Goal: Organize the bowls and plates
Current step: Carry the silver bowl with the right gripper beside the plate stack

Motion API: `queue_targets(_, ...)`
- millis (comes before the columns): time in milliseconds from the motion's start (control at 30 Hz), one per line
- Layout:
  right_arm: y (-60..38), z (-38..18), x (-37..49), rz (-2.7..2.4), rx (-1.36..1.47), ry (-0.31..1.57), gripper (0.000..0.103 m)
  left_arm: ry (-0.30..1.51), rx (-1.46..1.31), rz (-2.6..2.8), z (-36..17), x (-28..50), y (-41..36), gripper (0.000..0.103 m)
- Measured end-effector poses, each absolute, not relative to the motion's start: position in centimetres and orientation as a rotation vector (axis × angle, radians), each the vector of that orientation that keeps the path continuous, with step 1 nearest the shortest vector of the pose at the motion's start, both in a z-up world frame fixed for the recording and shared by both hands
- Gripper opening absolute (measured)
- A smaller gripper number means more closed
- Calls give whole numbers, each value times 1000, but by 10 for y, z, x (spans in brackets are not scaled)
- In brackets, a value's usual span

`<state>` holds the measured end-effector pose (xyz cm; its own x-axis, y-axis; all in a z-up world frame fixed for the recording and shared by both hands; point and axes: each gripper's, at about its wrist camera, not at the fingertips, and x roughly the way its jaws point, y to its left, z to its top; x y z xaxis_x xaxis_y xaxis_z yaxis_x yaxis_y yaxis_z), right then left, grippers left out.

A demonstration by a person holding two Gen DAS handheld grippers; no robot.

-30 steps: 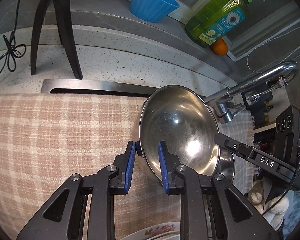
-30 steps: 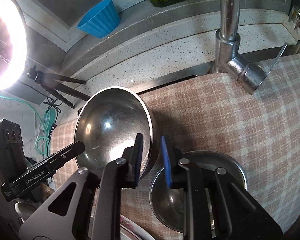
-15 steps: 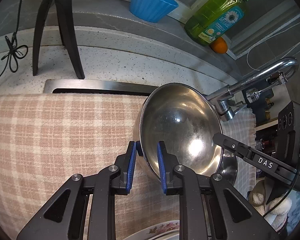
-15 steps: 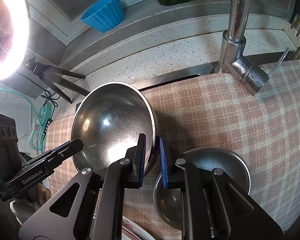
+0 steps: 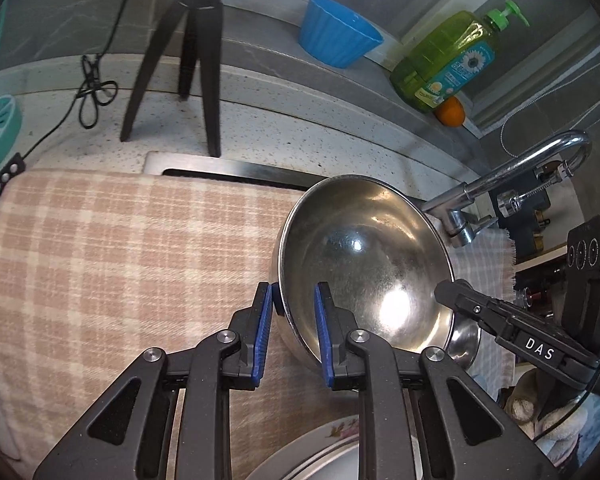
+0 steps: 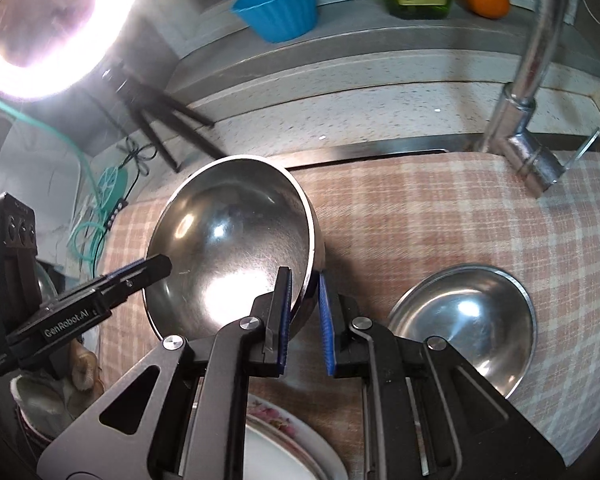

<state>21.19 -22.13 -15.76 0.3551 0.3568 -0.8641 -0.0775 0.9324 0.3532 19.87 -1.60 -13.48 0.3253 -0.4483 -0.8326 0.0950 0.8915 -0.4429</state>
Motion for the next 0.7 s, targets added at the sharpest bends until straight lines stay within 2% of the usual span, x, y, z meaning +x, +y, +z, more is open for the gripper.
queue_targets(700,-109,-165,187,489,92,1235,14,1136,-400,-179,-128,141,82,18)
